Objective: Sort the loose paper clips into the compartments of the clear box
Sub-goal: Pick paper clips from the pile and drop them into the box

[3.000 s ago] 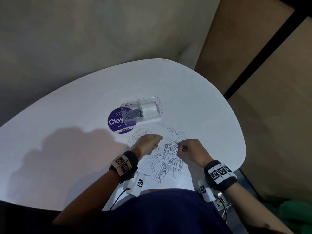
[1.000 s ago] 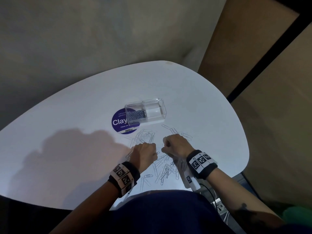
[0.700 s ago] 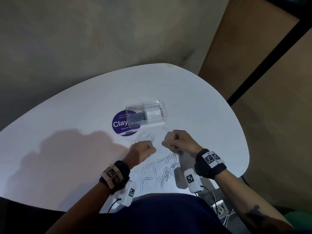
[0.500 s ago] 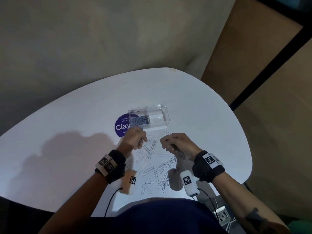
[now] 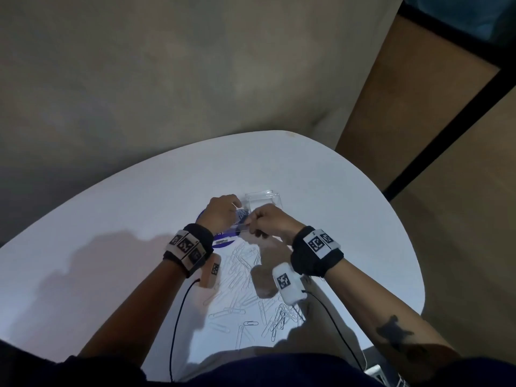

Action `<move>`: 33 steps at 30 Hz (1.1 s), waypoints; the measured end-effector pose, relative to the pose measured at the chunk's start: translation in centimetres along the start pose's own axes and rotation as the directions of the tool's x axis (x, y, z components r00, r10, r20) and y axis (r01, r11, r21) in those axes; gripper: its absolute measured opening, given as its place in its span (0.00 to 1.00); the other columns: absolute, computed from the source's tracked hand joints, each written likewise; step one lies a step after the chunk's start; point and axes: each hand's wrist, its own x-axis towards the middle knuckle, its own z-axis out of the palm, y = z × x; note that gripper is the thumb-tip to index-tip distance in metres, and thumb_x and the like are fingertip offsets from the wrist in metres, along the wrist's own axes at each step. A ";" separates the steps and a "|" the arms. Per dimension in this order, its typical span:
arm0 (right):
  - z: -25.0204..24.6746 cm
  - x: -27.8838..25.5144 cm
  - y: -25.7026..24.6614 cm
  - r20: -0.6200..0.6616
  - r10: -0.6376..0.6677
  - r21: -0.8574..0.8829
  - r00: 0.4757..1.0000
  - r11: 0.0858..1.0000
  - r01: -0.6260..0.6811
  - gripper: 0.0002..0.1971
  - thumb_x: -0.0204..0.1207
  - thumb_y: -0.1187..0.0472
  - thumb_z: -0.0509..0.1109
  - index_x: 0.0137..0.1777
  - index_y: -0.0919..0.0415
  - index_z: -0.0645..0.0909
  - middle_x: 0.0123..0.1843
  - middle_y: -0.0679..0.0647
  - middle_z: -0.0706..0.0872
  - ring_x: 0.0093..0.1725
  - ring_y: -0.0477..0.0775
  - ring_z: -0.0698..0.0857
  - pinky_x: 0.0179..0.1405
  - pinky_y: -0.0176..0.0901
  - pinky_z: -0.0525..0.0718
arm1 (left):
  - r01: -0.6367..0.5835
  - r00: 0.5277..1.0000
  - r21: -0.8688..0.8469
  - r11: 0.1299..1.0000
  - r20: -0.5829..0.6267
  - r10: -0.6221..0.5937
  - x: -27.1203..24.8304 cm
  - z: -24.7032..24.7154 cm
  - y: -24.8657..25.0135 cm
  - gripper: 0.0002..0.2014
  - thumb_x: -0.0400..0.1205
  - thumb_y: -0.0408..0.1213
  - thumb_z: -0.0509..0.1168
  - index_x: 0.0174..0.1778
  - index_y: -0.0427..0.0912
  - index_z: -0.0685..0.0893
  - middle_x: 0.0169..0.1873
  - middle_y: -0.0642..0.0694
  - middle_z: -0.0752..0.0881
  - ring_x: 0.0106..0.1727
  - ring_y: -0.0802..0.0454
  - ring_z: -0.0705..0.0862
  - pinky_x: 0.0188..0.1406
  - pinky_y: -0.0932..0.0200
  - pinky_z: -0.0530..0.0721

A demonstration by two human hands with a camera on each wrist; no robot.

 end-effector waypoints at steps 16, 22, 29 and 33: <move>1.1 3.0 -4.1 0.097 -0.255 -0.488 0.962 0.830 0.269 0.18 0.77 0.77 0.60 0.58 0.65 0.88 0.62 0.59 0.88 0.58 0.56 0.83 0.51 0.40 0.79 | -0.398 0.899 0.091 0.913 -0.160 0.408 -7.8 4.0 -6.5 0.02 0.71 0.22 0.71 0.37 0.28 0.86 0.37 0.41 0.89 0.34 0.48 0.87 0.31 0.56 0.89; -1.6 -1.1 0.8 -0.033 -0.307 -0.408 0.951 0.873 0.267 0.10 0.75 0.73 0.68 0.48 0.60 0.88 0.48 0.52 0.91 0.45 0.49 0.86 0.52 0.40 0.84 | -0.439 0.897 -0.072 0.895 0.021 0.442 -9.6 8.0 -2.9 0.08 0.75 0.32 0.65 0.47 0.44 0.85 0.40 0.49 0.88 0.38 0.49 0.84 0.39 0.55 0.84; -2.5 -7.0 9.7 -0.037 -0.168 -0.441 0.985 0.887 0.135 0.13 0.68 0.72 0.71 0.39 0.51 0.88 0.44 0.45 0.92 0.46 0.46 0.89 0.49 0.42 0.87 | -0.587 0.751 0.172 0.791 0.480 0.453 -11.6 11.9 0.3 0.14 0.78 0.52 0.69 0.59 0.59 0.78 0.48 0.58 0.77 0.54 0.57 0.73 0.44 0.51 0.79; -1.4 -9.6 13.2 0.051 -0.193 -0.453 0.980 0.870 0.195 0.15 0.65 0.66 0.75 0.32 0.41 0.82 0.44 0.38 0.90 0.43 0.40 0.88 0.47 0.42 0.87 | -0.686 0.691 0.227 0.691 0.501 0.521 -11.9 12.9 -0.2 0.19 0.78 0.53 0.69 0.64 0.60 0.78 0.52 0.53 0.75 0.55 0.53 0.71 0.43 0.51 0.79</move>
